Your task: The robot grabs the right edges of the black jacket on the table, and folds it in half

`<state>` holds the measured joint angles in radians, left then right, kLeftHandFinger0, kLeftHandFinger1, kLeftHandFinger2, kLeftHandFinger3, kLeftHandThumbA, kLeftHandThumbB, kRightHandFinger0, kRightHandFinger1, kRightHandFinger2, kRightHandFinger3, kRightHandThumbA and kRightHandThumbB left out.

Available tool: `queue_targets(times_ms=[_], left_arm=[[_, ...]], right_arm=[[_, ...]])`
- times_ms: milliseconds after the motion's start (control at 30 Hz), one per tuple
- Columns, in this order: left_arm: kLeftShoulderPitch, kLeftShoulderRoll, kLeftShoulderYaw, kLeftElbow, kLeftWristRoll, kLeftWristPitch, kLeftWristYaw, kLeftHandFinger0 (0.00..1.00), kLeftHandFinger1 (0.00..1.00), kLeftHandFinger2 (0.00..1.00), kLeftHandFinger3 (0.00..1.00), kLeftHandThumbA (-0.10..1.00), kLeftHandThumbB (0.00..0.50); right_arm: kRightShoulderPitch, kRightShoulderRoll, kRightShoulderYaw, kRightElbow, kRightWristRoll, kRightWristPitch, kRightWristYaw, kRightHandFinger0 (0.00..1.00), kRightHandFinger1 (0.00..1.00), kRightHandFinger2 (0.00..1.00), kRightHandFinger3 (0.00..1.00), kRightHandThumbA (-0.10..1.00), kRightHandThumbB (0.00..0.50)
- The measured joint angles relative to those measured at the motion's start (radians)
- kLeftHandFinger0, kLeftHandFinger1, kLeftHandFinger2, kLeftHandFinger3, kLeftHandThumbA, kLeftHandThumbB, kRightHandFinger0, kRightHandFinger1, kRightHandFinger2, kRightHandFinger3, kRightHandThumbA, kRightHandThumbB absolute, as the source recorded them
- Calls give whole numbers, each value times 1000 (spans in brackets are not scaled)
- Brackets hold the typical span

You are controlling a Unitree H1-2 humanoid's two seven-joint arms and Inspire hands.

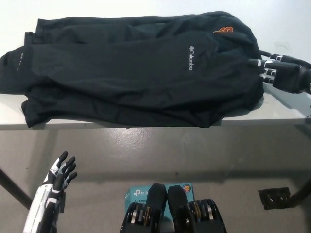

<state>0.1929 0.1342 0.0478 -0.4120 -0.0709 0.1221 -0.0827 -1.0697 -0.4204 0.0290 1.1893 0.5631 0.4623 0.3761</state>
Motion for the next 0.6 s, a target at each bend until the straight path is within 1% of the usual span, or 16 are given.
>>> queue_targets(times_ms=[33,233,267,333,567,600], left_arm=[[0,0,0,0,0,0,0,1000,1000,1000,1000,911,0],[1,0,2,0,-1,-2,0,1000,1000,1000,1000,906,0],[2,0,3,0,-1,-4,0,1000,1000,1000,1000,907,0],[5,0,3,0,-1,-7,0,1000,1000,1000,1000,907,0],[19,-1,1,-1,-1,-8,0,1000,1000,1000,1000,906,0],[19,-1,1,-2,-1,-8,0,1000,1000,1000,1000,906,0]], right_arm=[[0,2,-1,0,-4,0,0,1000,1000,1000,1000,1000,443],[-4,13,-1,5,-28,0,7,1000,1000,1000,1000,1000,444],[-5,15,-1,6,-30,0,8,1000,1000,1000,1000,1000,497],[-9,21,0,16,-35,0,9,1000,1000,1000,1000,1000,500],[-54,87,15,74,-78,0,10,1000,1000,1000,1000,1000,500],[-57,90,15,75,-79,0,9,972,1000,1000,1000,1000,500]])
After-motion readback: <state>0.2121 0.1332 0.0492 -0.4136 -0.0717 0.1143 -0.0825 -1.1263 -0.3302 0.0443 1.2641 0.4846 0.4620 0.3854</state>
